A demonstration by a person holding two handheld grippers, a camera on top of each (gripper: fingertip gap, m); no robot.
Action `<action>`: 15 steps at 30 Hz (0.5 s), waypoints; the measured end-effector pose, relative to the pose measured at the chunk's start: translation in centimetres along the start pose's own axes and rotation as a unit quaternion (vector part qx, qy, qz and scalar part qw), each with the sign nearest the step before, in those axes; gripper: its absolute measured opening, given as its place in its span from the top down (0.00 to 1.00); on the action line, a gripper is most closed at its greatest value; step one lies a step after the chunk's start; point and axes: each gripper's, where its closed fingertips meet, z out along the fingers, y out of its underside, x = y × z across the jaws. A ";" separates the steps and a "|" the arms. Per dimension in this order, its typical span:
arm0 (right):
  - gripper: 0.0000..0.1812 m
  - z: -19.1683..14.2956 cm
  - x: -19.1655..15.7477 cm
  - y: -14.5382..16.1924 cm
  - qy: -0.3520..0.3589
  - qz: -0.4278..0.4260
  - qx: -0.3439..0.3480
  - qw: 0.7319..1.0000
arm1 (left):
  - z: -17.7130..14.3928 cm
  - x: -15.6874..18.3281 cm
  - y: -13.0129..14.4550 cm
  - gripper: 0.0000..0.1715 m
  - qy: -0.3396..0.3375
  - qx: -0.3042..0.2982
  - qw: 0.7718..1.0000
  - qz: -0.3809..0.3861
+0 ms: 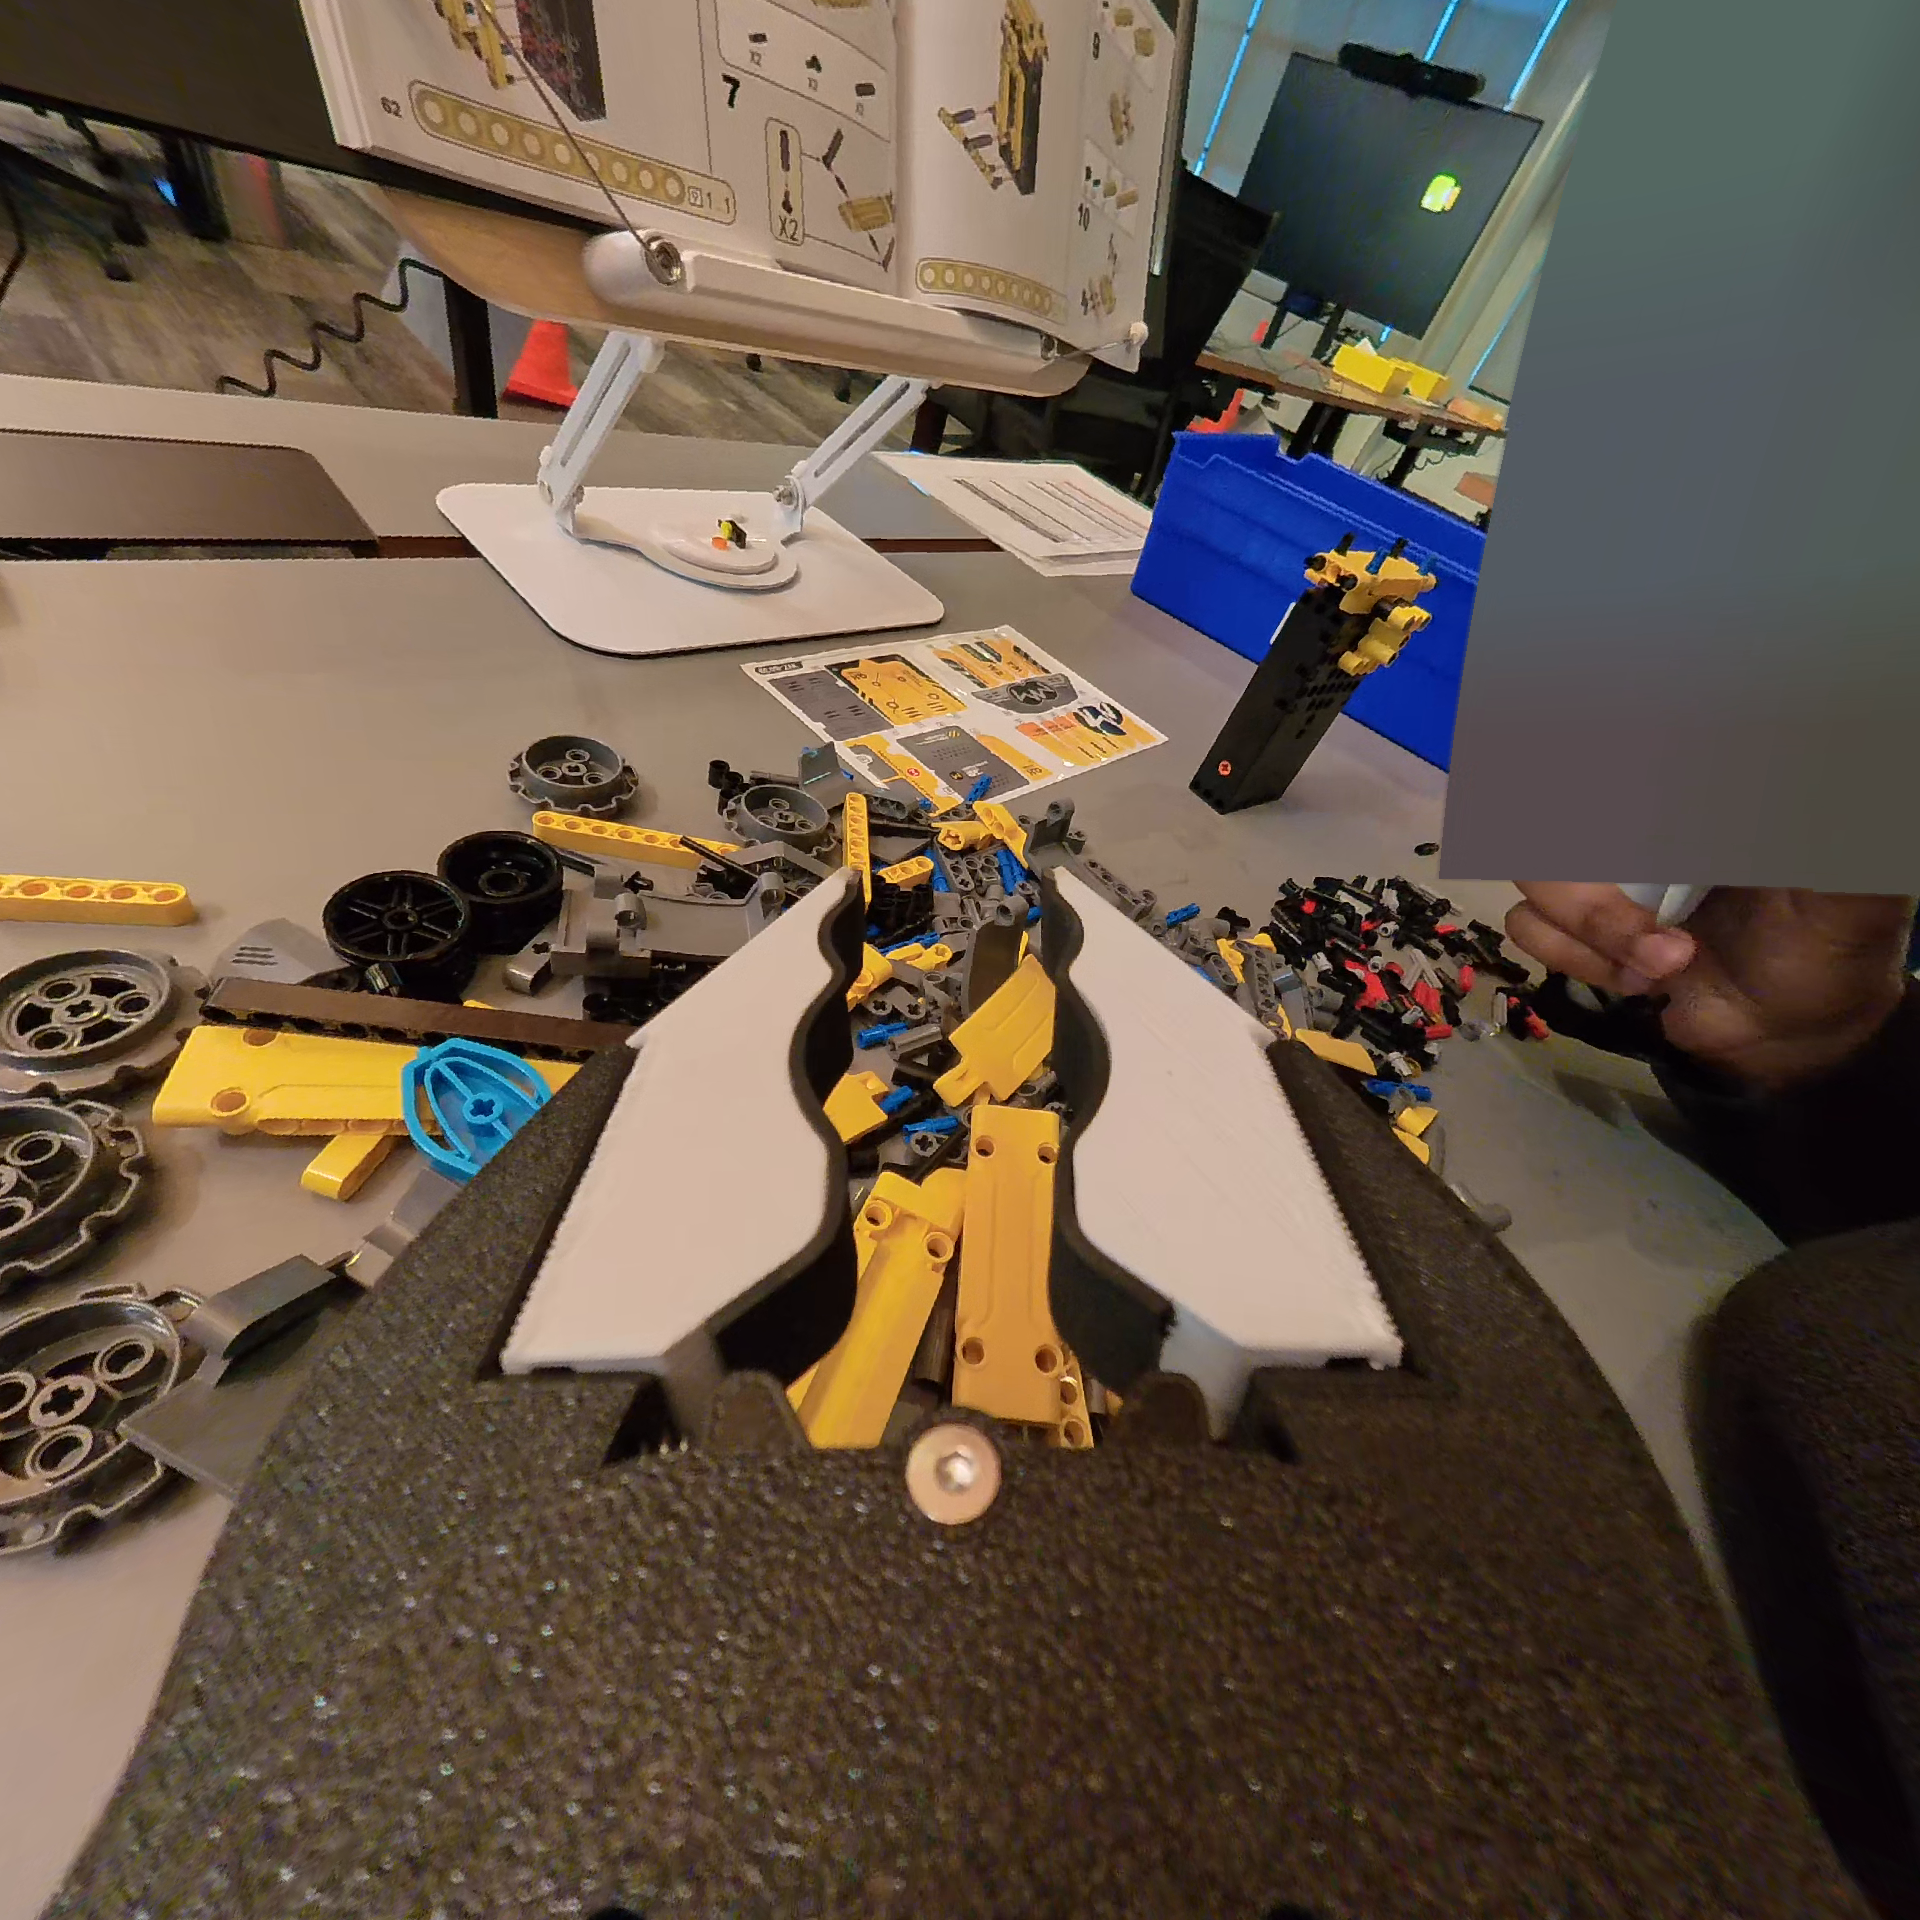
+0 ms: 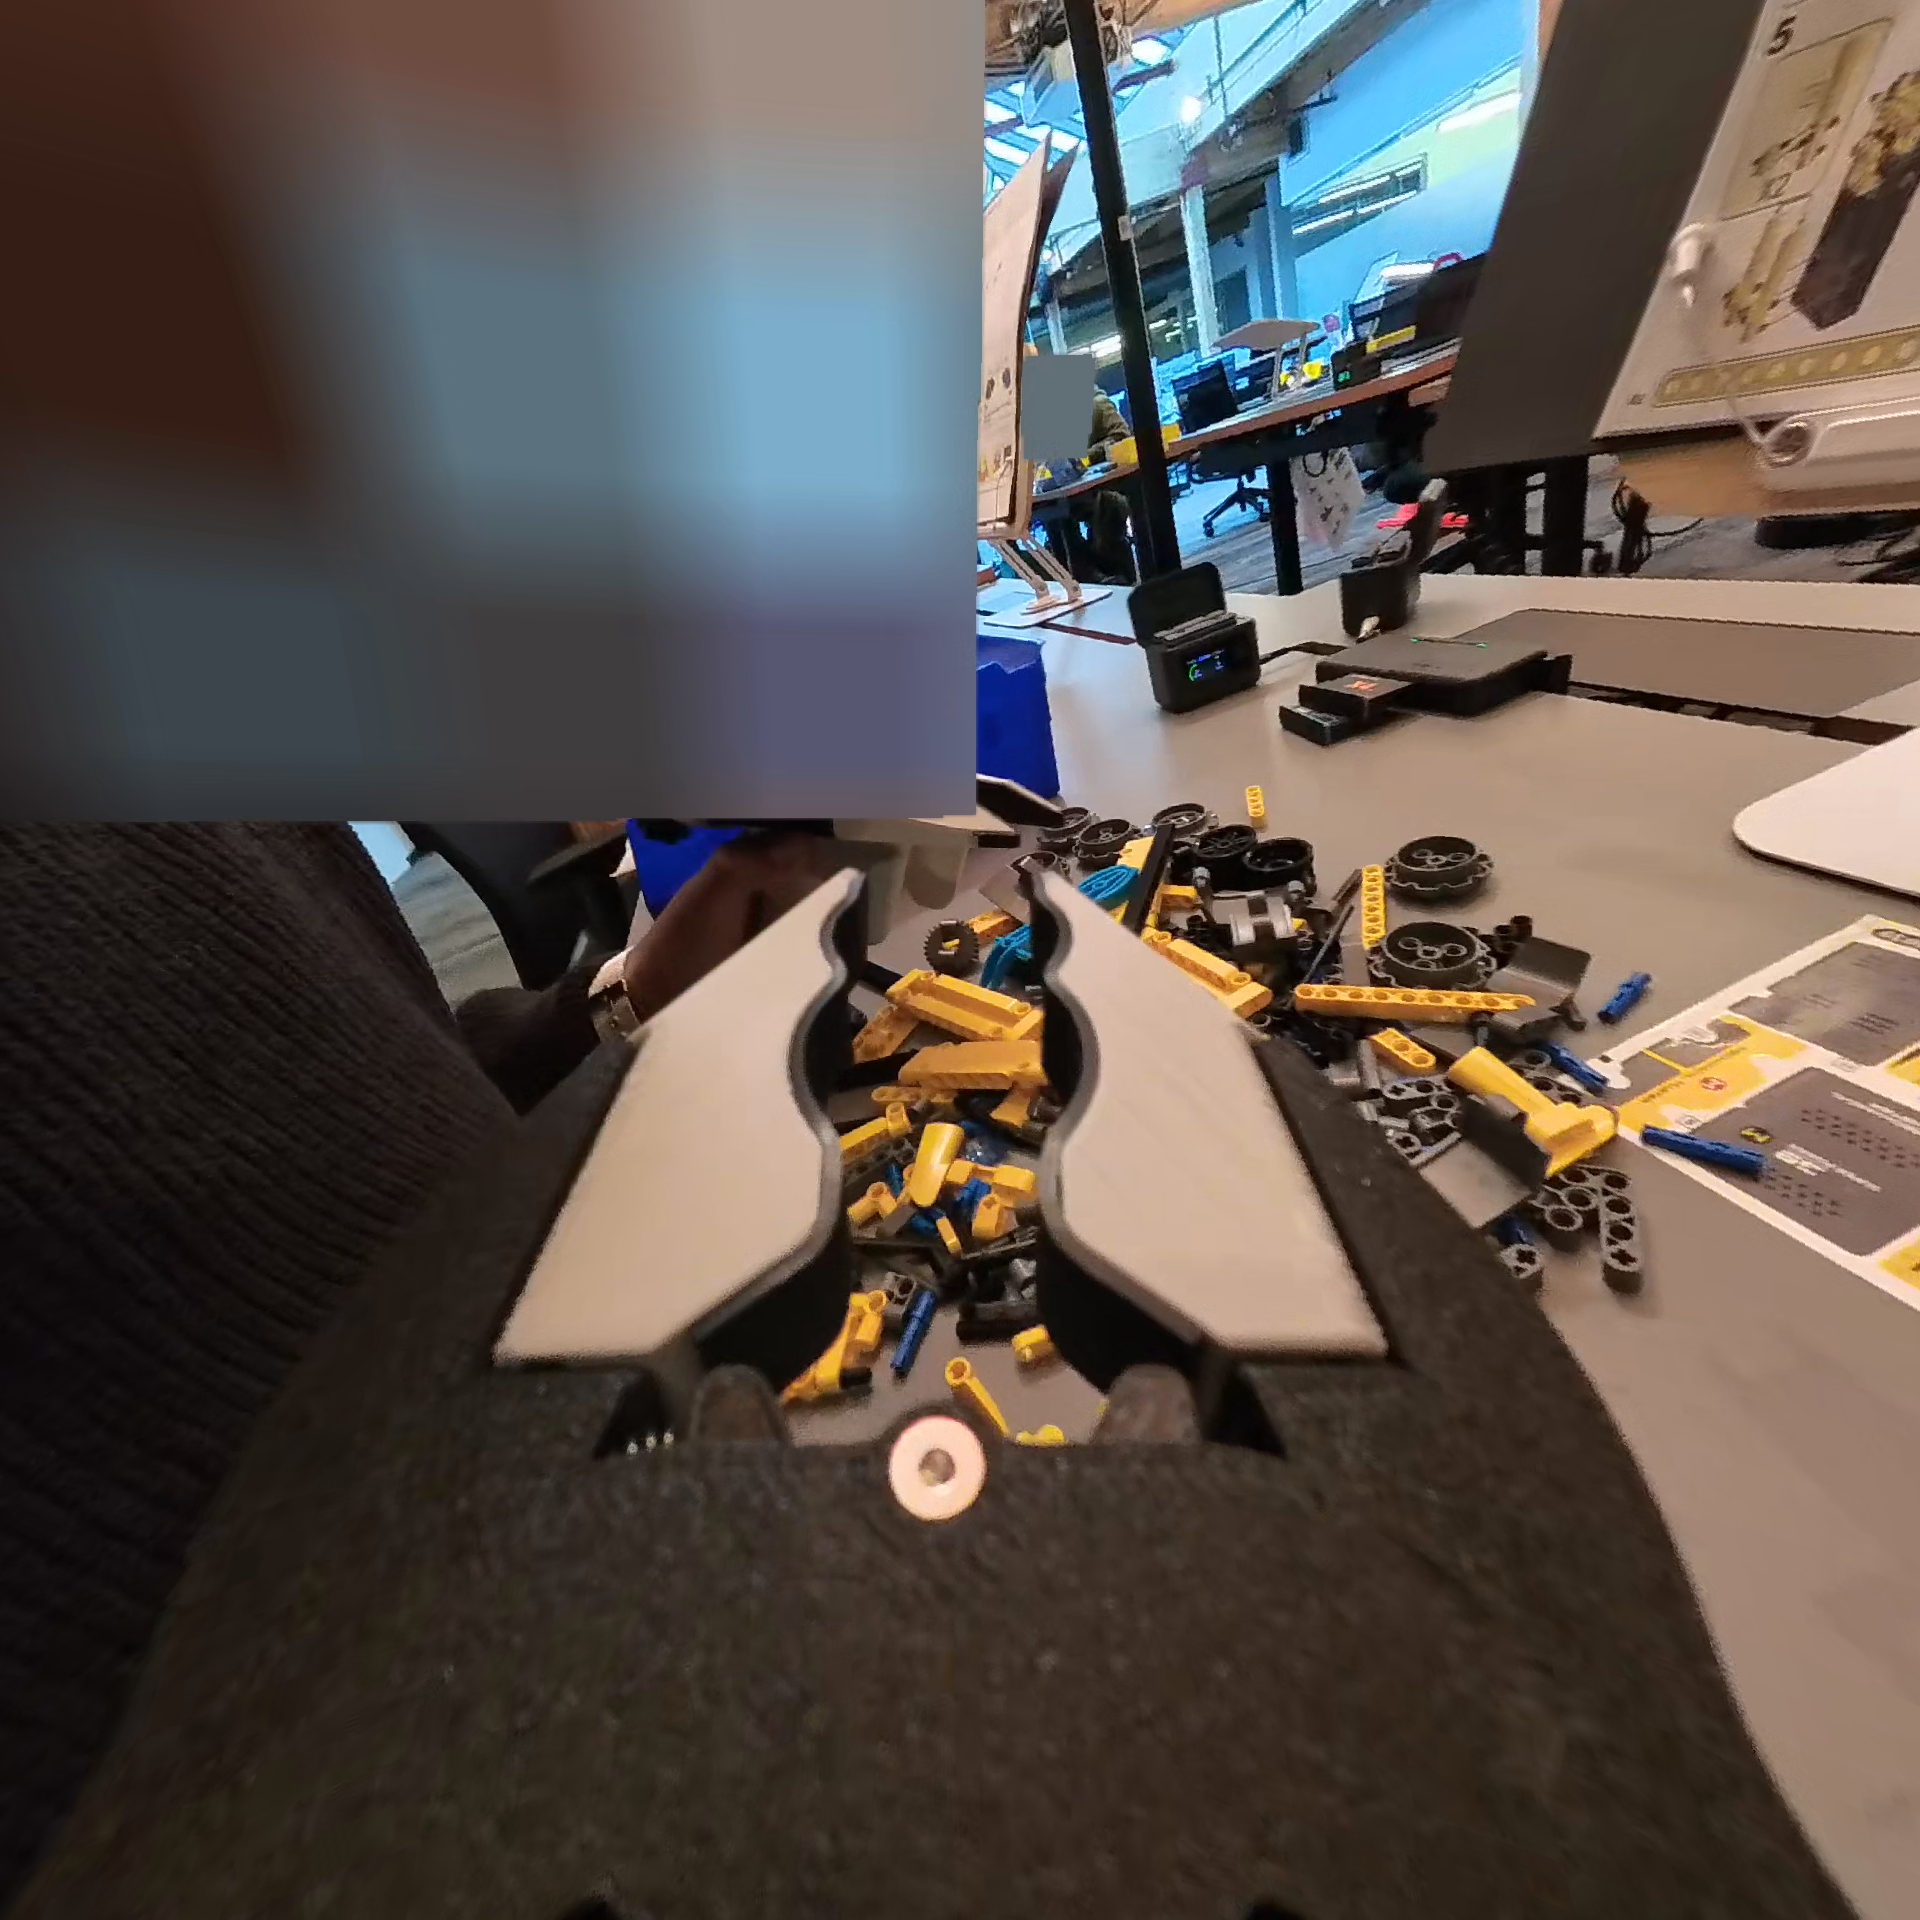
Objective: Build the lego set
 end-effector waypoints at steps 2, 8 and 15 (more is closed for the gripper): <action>0.83 0.2 0.0 0.3 0.008 -0.011 -0.011 1.000 | 0.0 0.0 0.0 0.80 0.000 -0.001 1.000 0.000; 0.83 0.4 0.5 1.1 0.025 -0.023 -0.033 0.999 | 0.1 0.0 0.1 0.80 0.000 -0.004 1.000 0.001; 0.83 0.3 0.9 1.2 0.029 -0.011 -0.031 0.999 | 0.1 0.0 0.2 0.80 0.002 -0.006 1.000 0.000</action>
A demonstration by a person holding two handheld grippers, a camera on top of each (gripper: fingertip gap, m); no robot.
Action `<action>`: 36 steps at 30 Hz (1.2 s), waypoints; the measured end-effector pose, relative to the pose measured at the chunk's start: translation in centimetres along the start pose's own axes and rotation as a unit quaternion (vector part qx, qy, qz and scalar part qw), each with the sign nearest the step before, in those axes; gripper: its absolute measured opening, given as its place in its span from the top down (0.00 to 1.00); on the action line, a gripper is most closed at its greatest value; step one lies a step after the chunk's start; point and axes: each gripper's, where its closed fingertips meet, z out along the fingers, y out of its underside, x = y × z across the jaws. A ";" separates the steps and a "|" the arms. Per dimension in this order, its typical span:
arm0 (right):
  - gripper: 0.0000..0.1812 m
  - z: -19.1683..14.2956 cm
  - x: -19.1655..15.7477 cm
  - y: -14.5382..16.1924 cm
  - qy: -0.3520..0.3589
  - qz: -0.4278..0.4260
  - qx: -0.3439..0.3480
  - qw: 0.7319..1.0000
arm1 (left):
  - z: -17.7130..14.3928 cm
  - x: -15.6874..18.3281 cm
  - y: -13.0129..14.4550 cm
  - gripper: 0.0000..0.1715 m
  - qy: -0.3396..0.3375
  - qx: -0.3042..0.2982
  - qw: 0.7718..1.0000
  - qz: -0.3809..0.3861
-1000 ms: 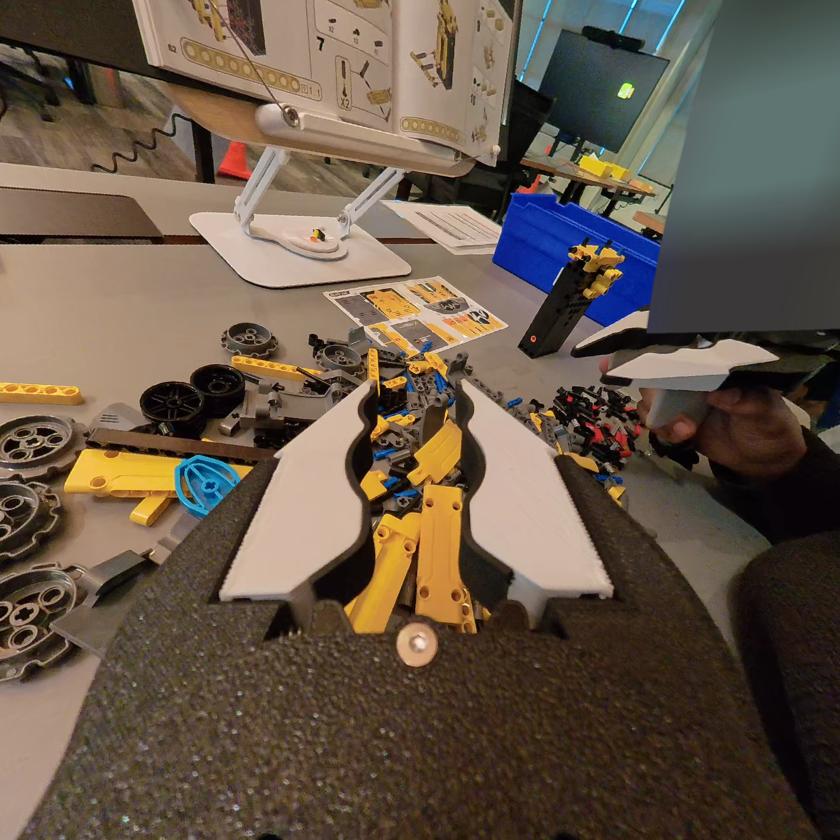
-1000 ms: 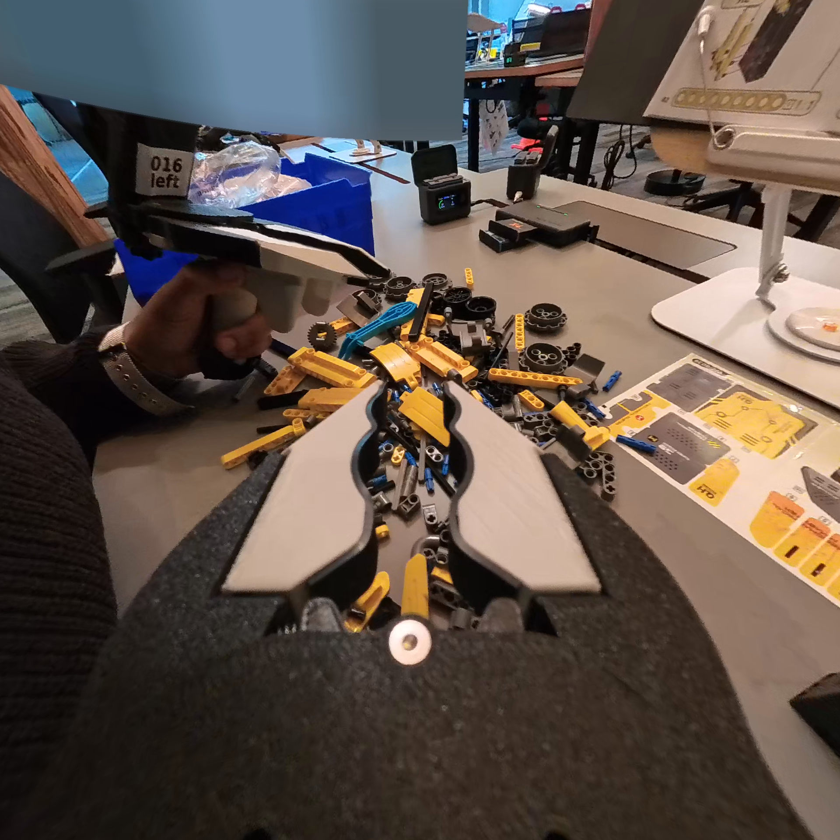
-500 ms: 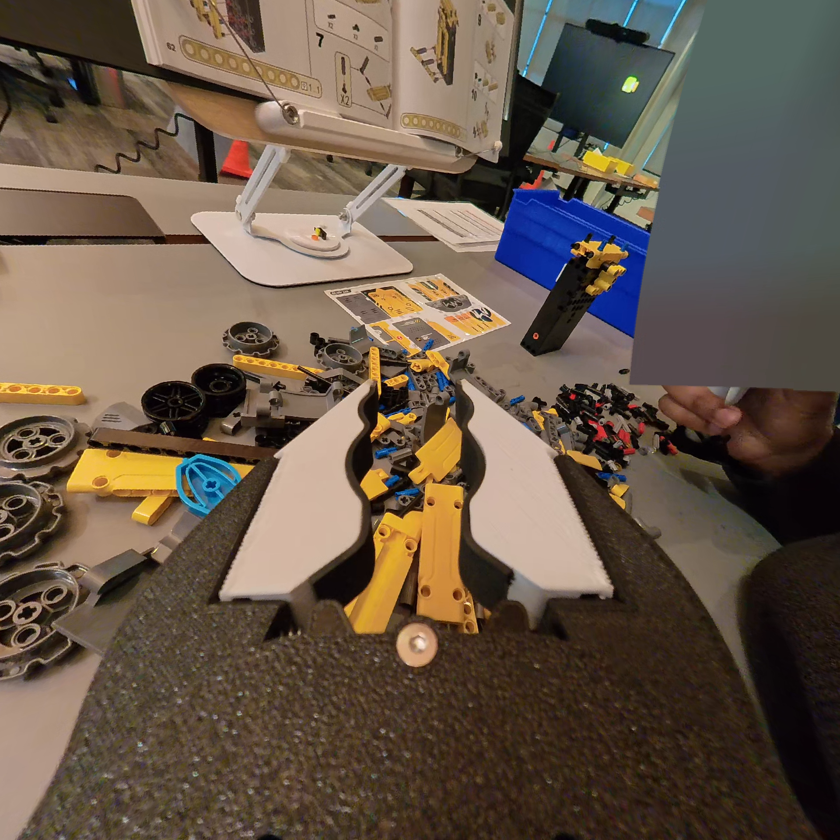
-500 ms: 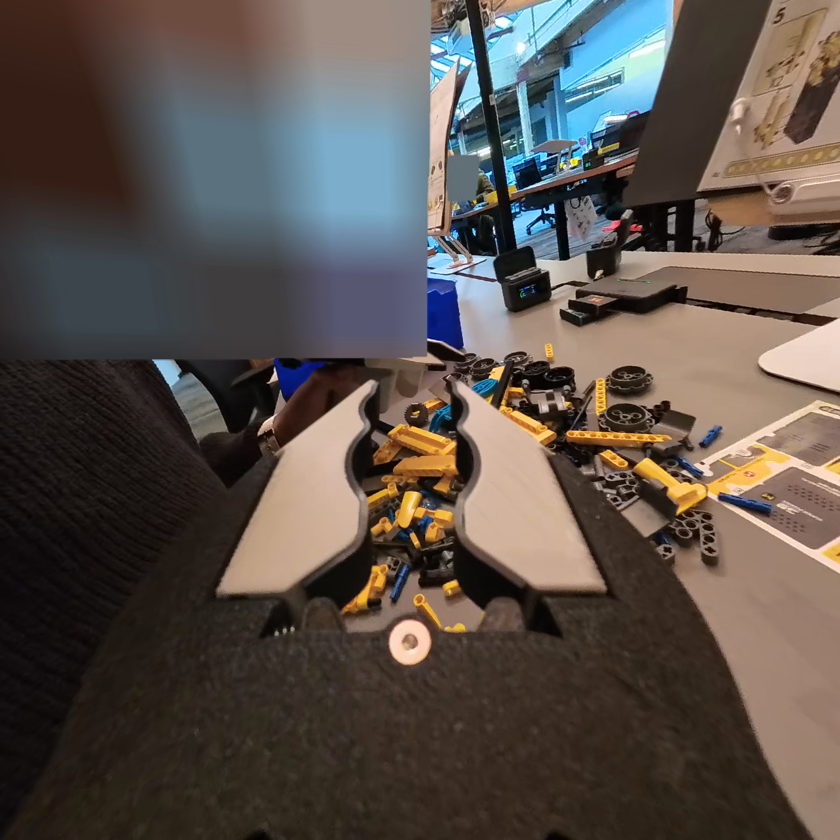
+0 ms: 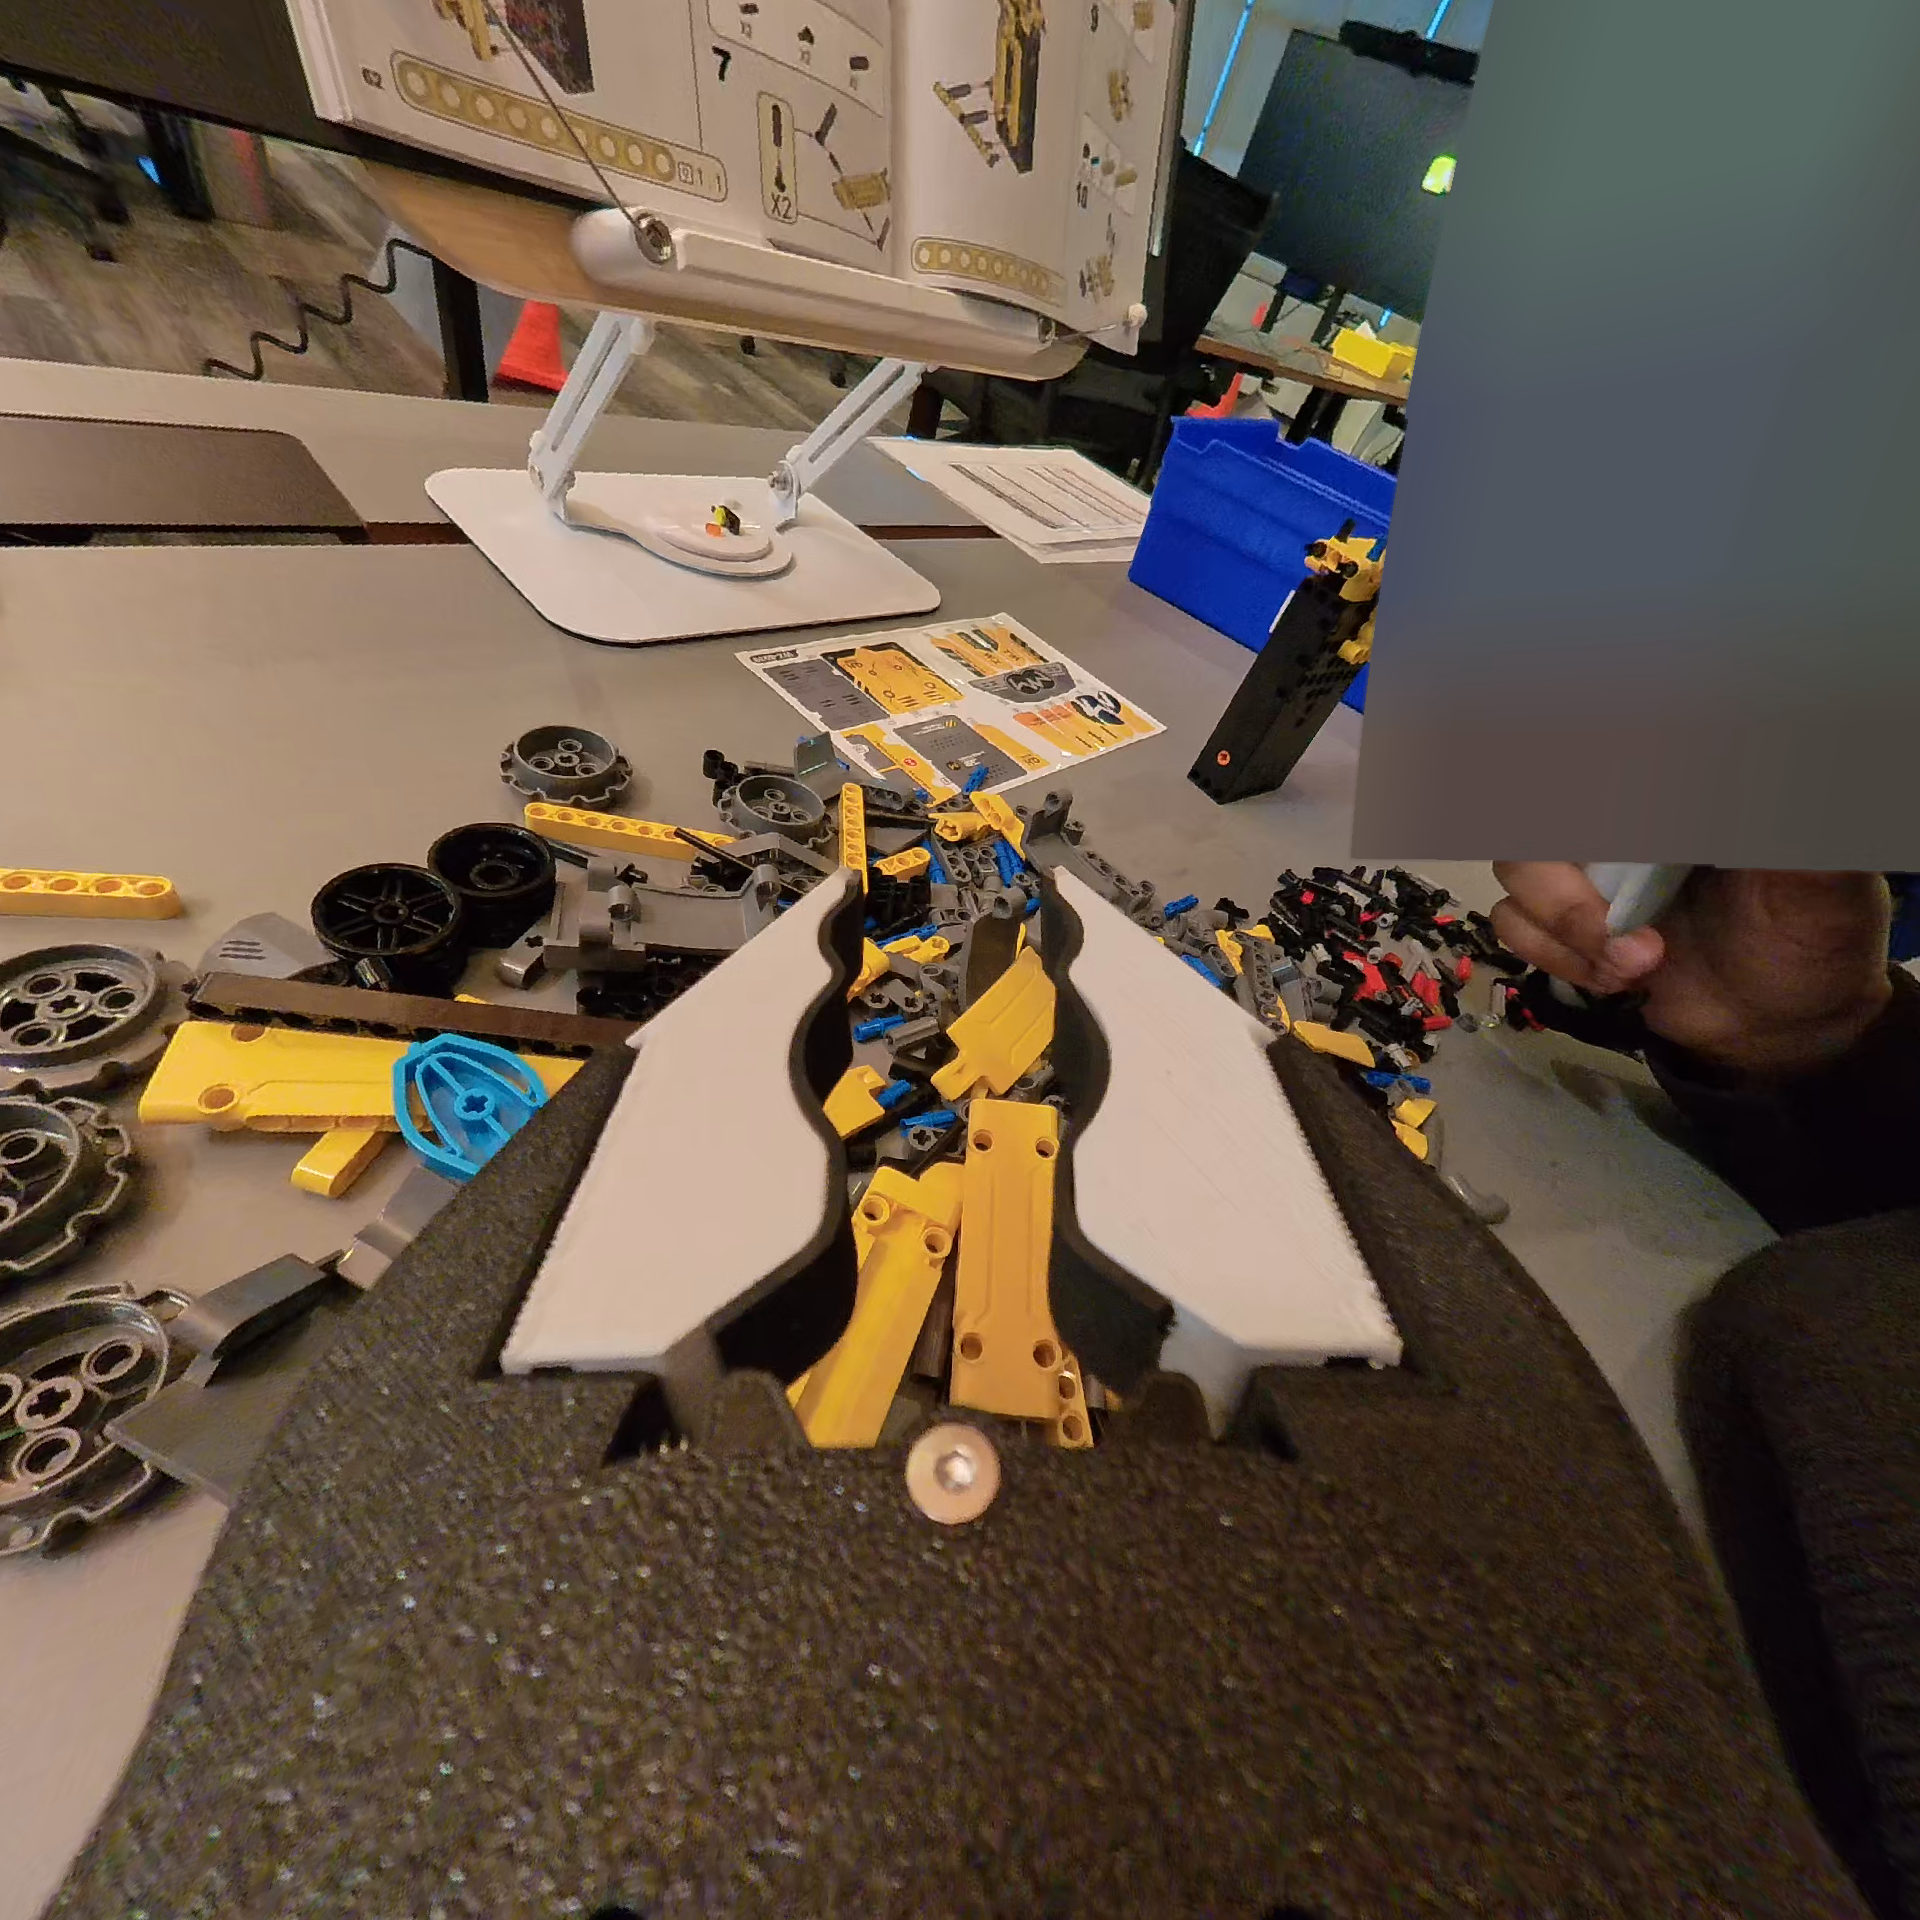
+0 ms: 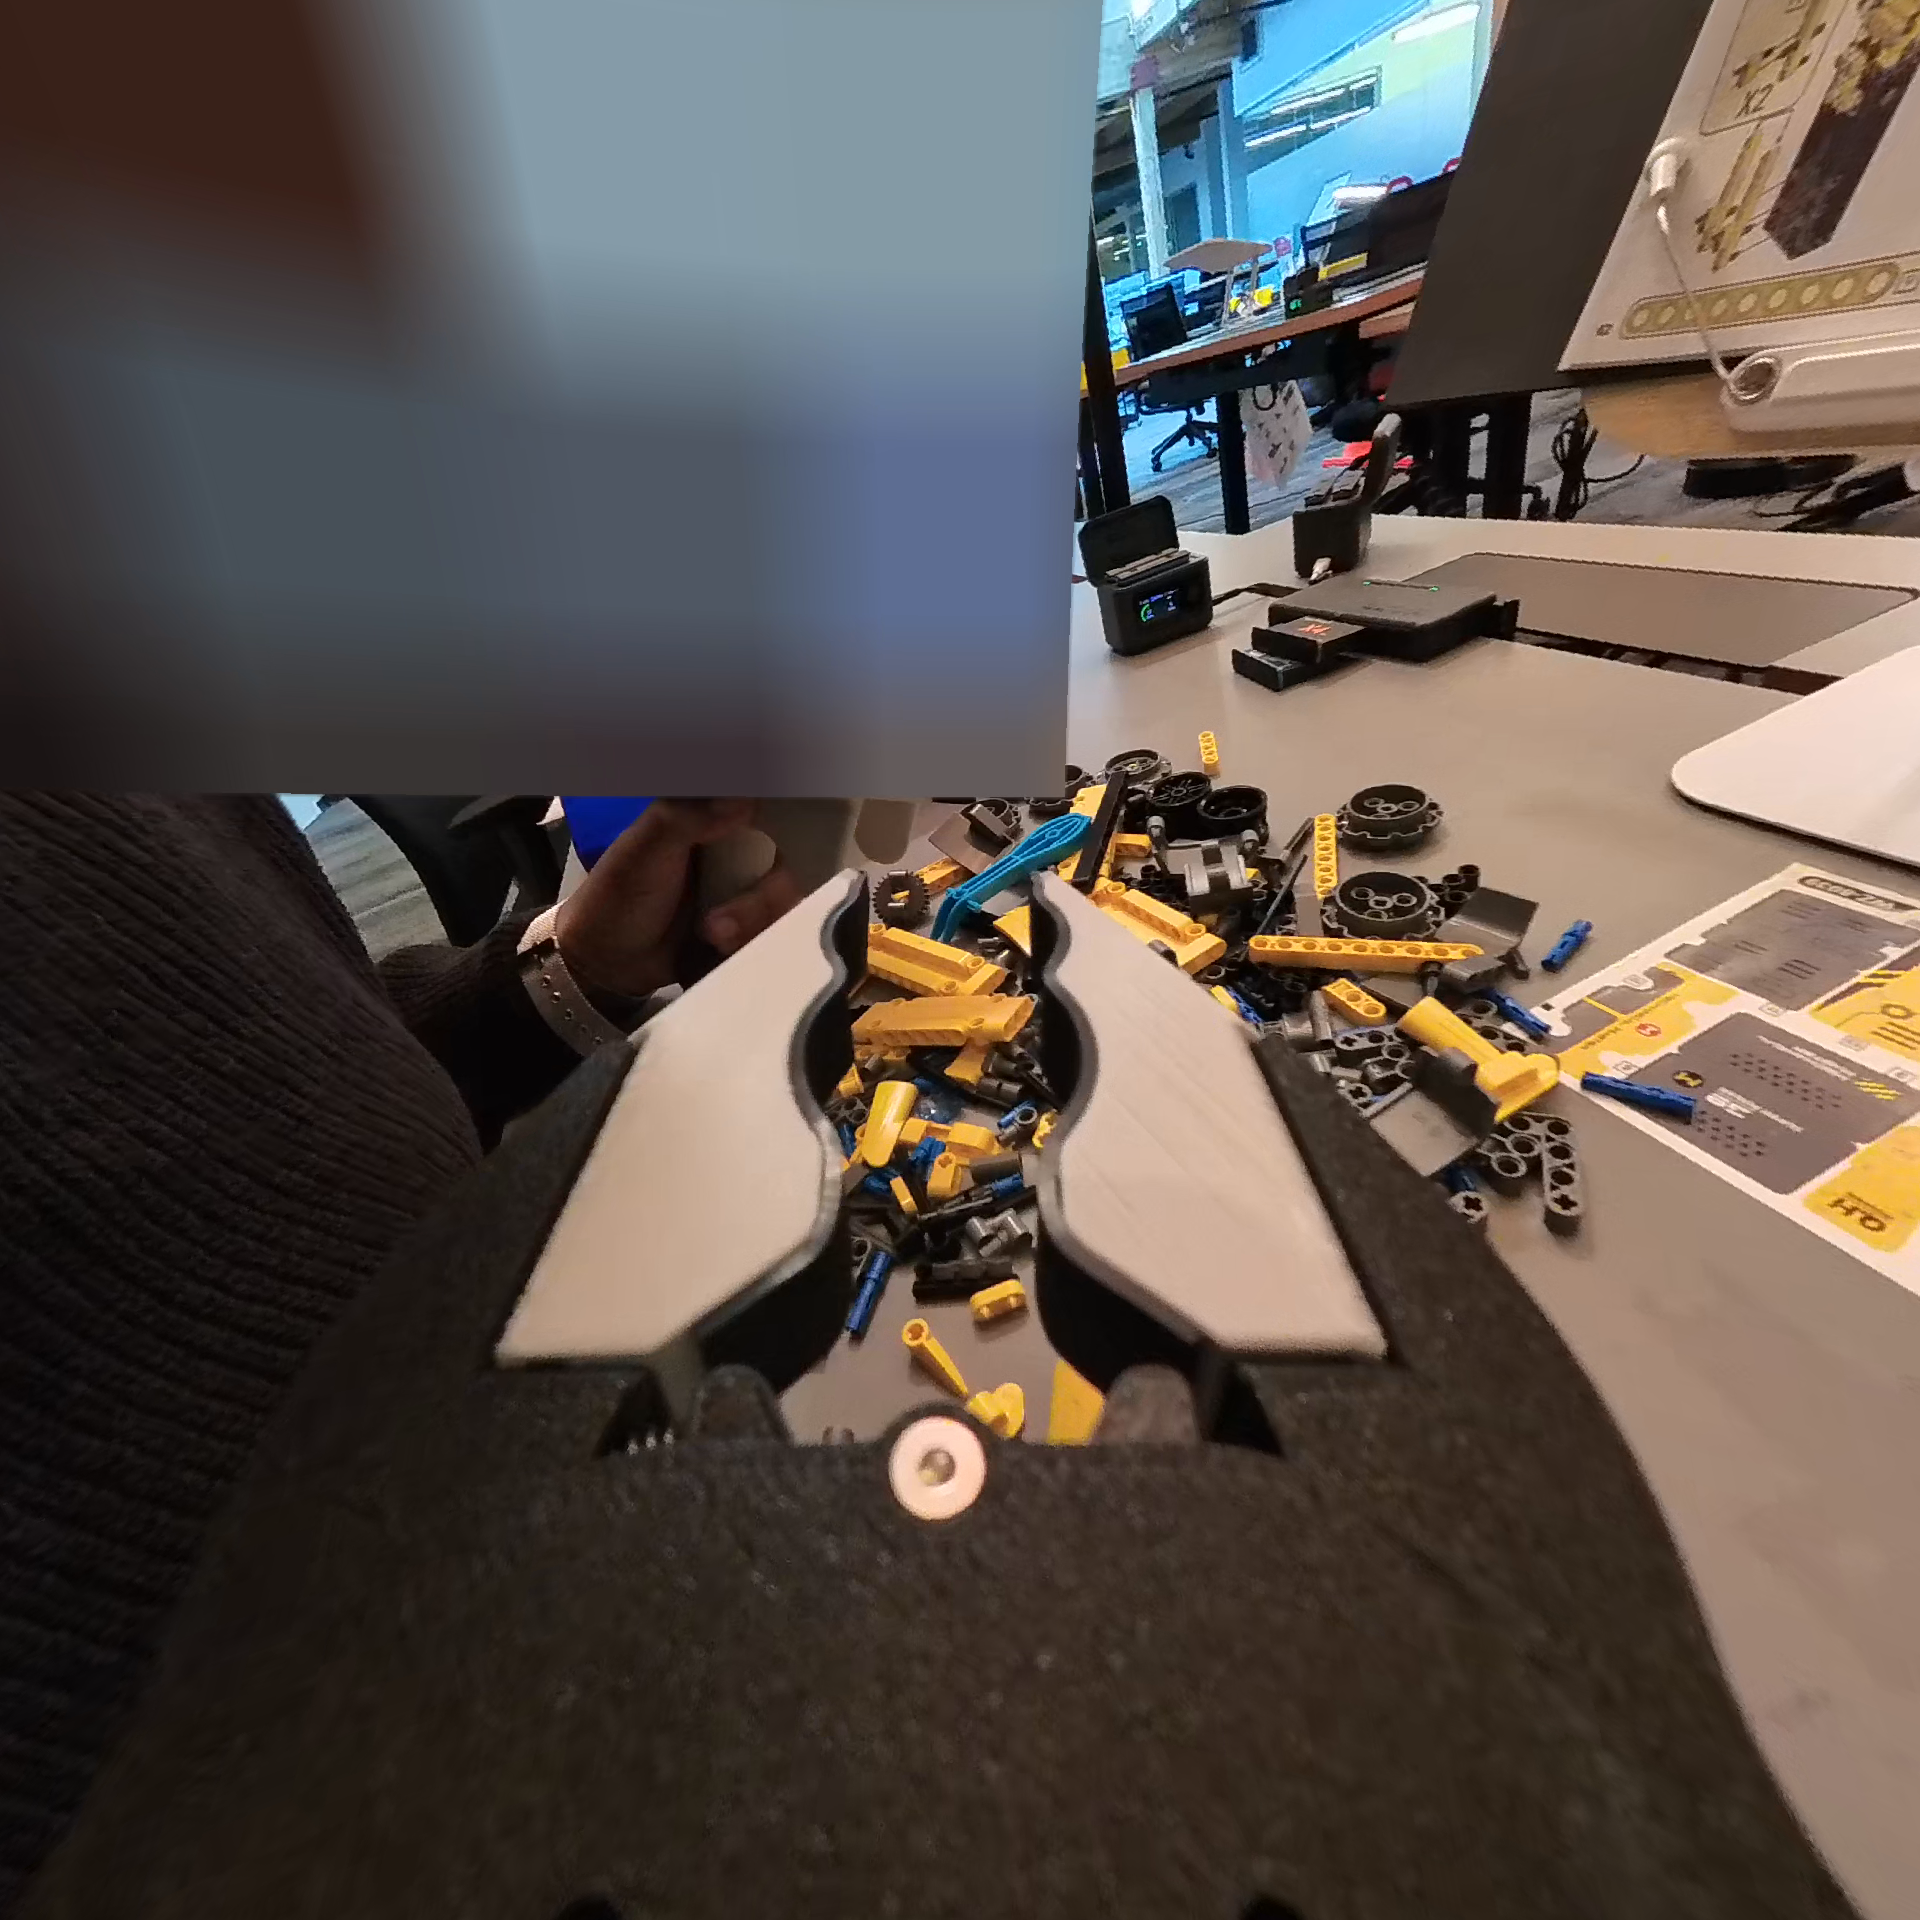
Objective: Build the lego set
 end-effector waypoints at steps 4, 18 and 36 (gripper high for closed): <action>0.83 0.1 0.4 0.4 0.003 0.006 -0.008 1.000 | 0.0 0.0 0.0 0.80 0.000 -0.001 1.000 0.000; 0.83 0.5 1.5 1.5 0.009 0.027 -0.023 0.999 | 0.0 0.0 0.1 0.80 0.004 -0.003 1.000 -0.004; 0.84 0.9 2.8 2.9 0.004 0.073 -0.036 0.997 | 0.0 0.0 0.1 0.80 0.012 -0.002 1.000 -0.017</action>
